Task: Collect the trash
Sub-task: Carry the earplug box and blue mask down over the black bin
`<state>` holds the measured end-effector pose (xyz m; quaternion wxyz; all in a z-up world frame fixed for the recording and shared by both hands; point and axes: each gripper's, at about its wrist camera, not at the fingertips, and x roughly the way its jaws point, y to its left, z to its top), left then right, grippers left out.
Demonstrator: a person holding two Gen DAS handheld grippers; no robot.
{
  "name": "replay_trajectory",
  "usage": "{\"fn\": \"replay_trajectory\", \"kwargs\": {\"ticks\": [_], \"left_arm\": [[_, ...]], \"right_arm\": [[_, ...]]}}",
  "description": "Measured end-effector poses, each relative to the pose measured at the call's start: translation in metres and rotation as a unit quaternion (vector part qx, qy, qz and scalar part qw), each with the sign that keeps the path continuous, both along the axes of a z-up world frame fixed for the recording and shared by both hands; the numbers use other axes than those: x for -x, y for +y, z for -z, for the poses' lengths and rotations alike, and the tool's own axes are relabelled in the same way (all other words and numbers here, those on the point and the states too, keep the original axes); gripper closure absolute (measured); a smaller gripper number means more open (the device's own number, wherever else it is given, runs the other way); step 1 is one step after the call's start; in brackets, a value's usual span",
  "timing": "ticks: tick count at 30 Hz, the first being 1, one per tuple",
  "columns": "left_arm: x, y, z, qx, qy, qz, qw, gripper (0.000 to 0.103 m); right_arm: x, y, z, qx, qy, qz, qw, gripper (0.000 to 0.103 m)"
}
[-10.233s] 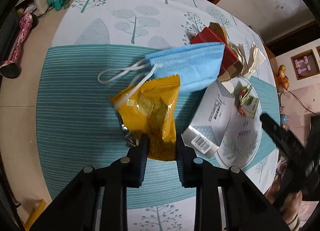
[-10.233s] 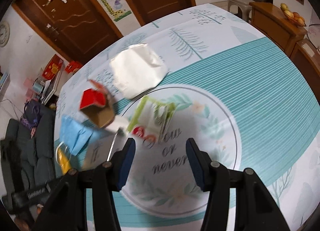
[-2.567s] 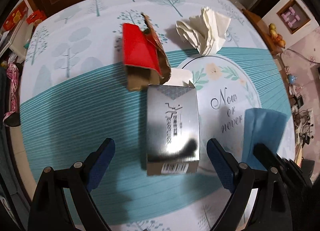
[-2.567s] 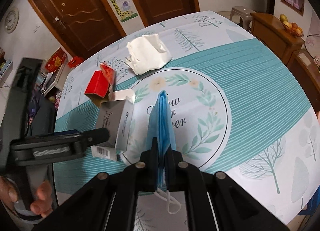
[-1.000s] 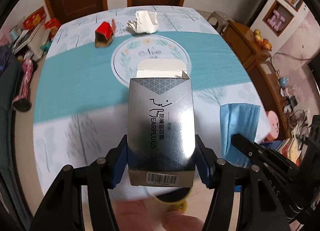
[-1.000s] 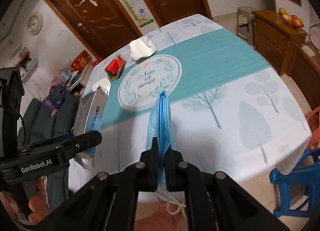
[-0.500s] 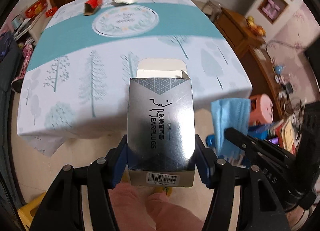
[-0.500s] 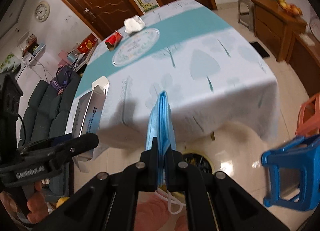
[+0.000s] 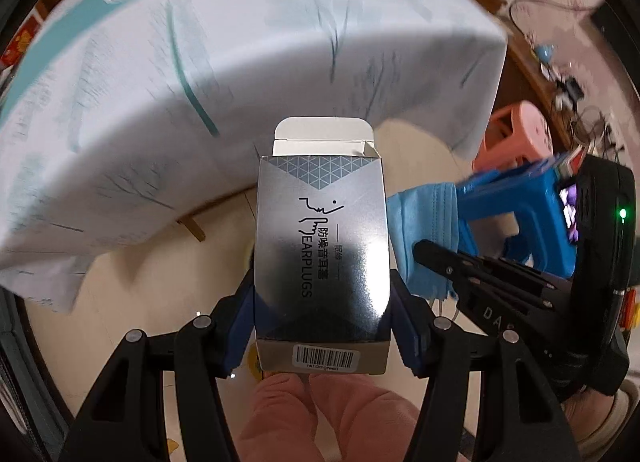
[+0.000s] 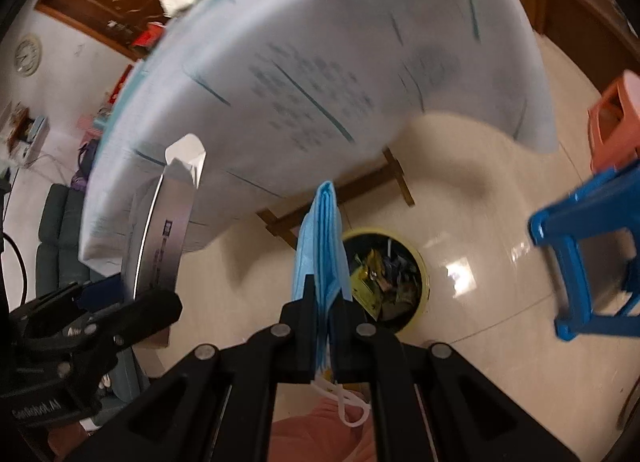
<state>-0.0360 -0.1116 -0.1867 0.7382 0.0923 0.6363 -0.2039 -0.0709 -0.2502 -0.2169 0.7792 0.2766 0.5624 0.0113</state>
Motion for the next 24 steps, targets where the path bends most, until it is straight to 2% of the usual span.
{"fn": "replay_trajectory", "kwargs": {"ticks": [10,17,20,21,24], "left_arm": [[-0.009,0.002,0.134,-0.021,0.043,0.04,0.9981,0.044],[-0.025,0.003,0.212,-0.03,0.062,0.052,0.9963,0.042],[-0.033,0.003,0.234,-0.036,0.066,0.05,0.9959,0.039],[-0.035,0.006,0.243,-0.04,0.068,0.051,0.9956,0.037],[-0.039,0.009,0.256,-0.043,0.061,0.051,0.9959,0.015]], "right_arm": [[0.009,-0.006,0.119,-0.006,0.051,0.068,0.996,0.099],[-0.001,0.008,0.188,-0.003,0.064,0.07,0.995,0.098],[-0.007,0.017,0.208,-0.002,0.066,0.062,0.996,0.096],[-0.009,0.02,0.215,-0.002,0.066,0.059,0.996,0.096],[-0.016,0.025,0.232,-0.01,0.079,0.054,0.995,0.093]]}}
